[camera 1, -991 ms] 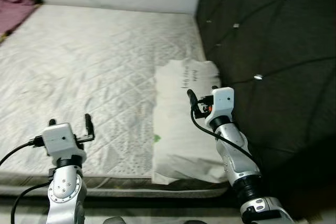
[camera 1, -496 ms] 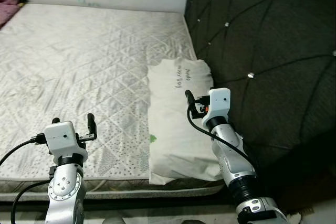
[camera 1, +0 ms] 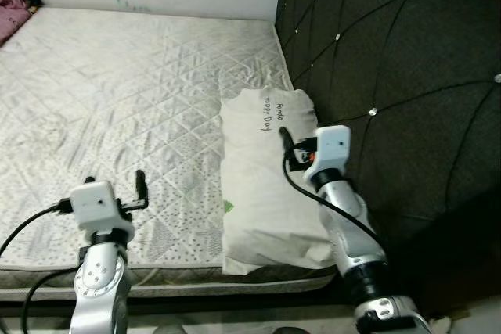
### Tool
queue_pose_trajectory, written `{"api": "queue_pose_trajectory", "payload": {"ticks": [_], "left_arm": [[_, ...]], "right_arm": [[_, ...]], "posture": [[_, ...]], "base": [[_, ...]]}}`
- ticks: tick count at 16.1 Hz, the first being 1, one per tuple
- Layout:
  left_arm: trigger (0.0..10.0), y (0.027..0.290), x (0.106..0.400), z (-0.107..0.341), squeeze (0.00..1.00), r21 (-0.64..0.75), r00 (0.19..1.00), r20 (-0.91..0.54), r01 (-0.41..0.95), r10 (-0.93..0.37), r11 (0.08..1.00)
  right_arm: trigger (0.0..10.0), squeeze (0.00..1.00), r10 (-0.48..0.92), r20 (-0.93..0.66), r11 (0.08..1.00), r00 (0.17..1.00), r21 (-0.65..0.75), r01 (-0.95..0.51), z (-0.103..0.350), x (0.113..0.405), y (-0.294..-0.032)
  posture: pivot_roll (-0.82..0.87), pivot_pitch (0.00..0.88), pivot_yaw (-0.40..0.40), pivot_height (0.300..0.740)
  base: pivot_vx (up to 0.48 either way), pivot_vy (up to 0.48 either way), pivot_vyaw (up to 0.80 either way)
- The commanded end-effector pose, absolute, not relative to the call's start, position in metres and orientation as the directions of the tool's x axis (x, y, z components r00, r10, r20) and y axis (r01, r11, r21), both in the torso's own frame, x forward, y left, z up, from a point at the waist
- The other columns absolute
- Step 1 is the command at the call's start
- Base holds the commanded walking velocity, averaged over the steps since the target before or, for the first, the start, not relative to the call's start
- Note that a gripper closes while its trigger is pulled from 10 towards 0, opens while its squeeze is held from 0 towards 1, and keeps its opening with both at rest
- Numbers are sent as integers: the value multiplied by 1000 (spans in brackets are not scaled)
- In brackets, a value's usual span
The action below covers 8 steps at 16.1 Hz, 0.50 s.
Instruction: Clean up the room
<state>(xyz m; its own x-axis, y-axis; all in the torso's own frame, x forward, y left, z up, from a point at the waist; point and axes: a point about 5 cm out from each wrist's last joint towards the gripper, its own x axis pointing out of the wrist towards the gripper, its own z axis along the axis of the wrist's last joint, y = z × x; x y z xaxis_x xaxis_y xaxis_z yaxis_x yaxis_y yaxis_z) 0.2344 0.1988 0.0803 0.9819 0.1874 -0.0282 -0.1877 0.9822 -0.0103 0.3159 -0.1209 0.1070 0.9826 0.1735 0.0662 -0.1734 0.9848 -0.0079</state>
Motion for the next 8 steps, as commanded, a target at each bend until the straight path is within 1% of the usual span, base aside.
{"api": "queue_pose_trajectory", "payload": {"ticks": [1,3,5,8], "left_arm": [[10000,193,239,79,0,-17,988,-41,-152,151,988],[10000,190,242,80,0,-21,991,-38,-131,130,991],[10000,190,242,80,0,-27,989,-35,-142,141,990],[10000,190,240,81,0,-27,988,-25,-151,151,988]], "right_arm": [[10000,0,132,69,991,989,10,-133,110,314,-131],[10000,0,139,86,990,987,4,-140,115,310,-134],[10000,0,165,75,986,983,-6,-165,113,307,-133],[10000,0,188,62,982,980,-8,-188,114,311,-129]], "posture": [[-68,4,-4,740],[-90,8,1,740],[-86,8,-14,740],[-72,5,-29,740]], "base": [[0,0,0],[0,0,0],[0,0,0],[0,0,0]]}}
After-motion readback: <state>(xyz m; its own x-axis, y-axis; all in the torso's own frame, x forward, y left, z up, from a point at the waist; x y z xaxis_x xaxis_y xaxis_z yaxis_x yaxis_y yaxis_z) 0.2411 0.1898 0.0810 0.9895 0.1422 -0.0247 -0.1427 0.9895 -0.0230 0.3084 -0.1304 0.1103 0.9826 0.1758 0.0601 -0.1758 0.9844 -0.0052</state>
